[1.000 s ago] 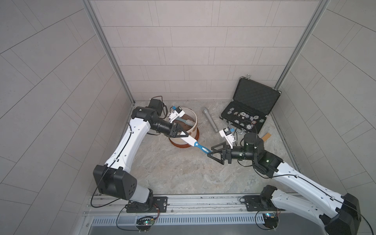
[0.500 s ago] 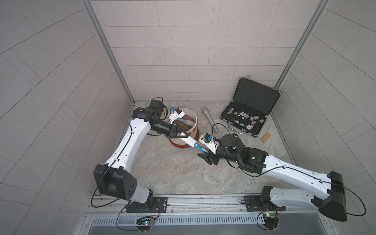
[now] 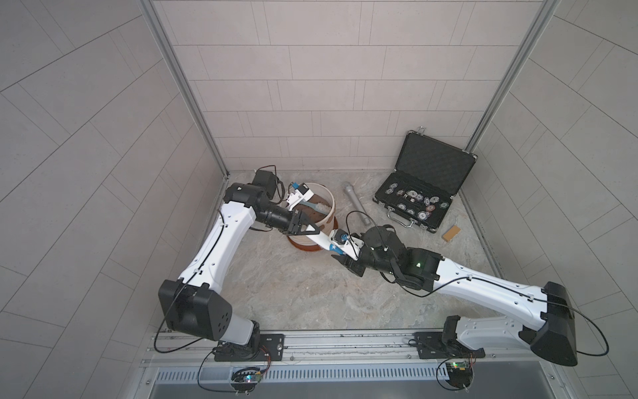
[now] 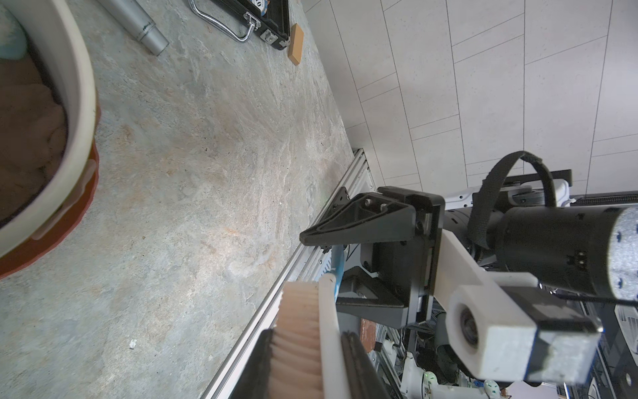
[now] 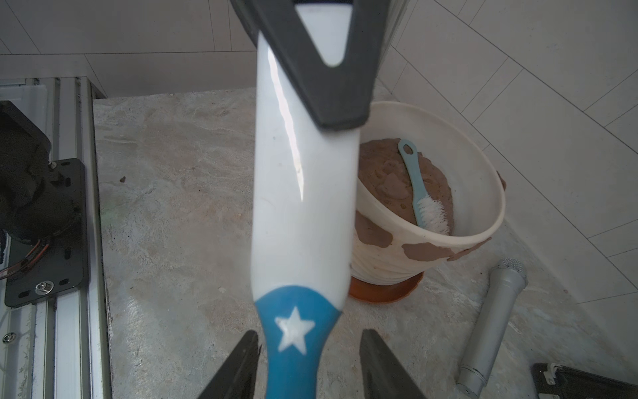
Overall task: Scrub the dried mud off the ceramic pot
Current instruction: Pick up the brush from the center of the board.
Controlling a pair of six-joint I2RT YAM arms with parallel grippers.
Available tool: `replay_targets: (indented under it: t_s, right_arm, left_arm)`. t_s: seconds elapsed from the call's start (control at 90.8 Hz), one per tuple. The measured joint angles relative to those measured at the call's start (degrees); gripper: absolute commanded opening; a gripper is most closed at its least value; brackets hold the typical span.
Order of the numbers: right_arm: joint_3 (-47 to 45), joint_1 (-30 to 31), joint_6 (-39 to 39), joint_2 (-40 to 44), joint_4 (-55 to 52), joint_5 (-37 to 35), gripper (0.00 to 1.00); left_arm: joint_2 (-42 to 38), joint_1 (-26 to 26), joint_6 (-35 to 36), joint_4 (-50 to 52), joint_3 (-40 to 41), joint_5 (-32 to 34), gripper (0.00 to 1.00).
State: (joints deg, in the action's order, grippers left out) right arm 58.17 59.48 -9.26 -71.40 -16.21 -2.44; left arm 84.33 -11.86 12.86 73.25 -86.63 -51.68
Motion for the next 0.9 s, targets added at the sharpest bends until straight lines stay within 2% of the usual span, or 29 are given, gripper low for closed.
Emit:
replay_targets:
  t_s: [0.055,0.242,0.286,0.319,0.418,0.451,0.484,0.771,0.903]
  right_arm:
    - [0.28,0.20,-0.55,-0.50,-0.07,0.02,0.44]
    - [1.16,0.20,-1.22,-0.92,-0.52,-0.35,0.14]
    - [1.27,0.09,-1.03,-0.92,-0.74,-0.35,0.07]
    - [1.31,0.17,-1.25,-0.92,-0.96,-0.35,0.02]
    - [1.36,0.11,-2.01,-0.92,-1.27,-0.24,0.00]
    - [1.36,0.15,-2.34,-0.92,-1.60,-0.07,0.00]
    - [1.36,0.20,-2.58,-0.90,-1.97,0.20,0.00]
    - [-1.20,-0.24,-2.75,2.91,-3.82,-0.02,0.00]
    - [-3.72,-0.98,-1.29,5.01,-4.22,-0.46,0.00]
  left_arm:
    - [-0.02,0.00,0.02,0.00,0.11,0.00,0.24]
    - [-0.13,0.07,0.07,-0.15,0.31,-0.20,0.25]
    - [-0.24,0.11,0.17,-0.46,0.35,-0.24,0.29]
    - [-0.26,0.11,0.20,-0.46,0.37,-0.24,0.38]
    - [-0.35,0.11,0.15,-0.31,0.55,-0.48,0.83]
    - [-0.35,0.11,0.11,-0.33,0.55,-0.52,0.94]
    - [-0.35,0.11,0.04,-0.26,0.55,-0.48,0.99]
    - [-0.35,0.81,-0.37,0.76,-2.05,3.63,1.00]
    - [-0.35,3.02,-1.68,0.48,-2.80,5.40,1.00]
